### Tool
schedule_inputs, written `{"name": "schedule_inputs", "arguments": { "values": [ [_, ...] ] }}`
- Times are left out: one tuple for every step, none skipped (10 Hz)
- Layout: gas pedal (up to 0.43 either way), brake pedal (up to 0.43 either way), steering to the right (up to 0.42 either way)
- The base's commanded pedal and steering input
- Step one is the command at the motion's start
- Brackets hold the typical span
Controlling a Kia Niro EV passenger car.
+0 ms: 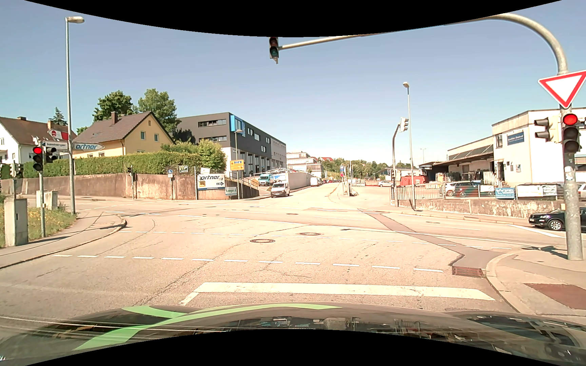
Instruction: Follow the waypoints while adhering to traffic rules and regulations
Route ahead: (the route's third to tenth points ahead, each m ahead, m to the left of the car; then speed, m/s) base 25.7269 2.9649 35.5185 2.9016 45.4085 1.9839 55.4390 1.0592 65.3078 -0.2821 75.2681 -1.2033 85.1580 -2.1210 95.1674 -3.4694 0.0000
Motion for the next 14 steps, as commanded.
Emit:
{"name": "schedule_inputs", "arguments": {
  "values": [
    [0.000, 0.500, 0.039],
    [0.000, 0.500, 0.039],
    [0.000, 0.500, 0.039],
    [0.000, 0.494, 0.039],
    [0.000, 0.500, 0.039],
    [0.000, 0.500, 0.039],
    [0.000, 0.500, 0.039],
    [0.000, 0.500, 0.039],
    [0.000, 0.500, 0.039],
    [0.000, 0.494, 0.039],
    [0.000, 0.500, 0.039],
    [0.000, 0.500, 0.039],
    [0.000, 0.500, 0.039],
    [0.000, 0.476, 0.039]
  ]
}}
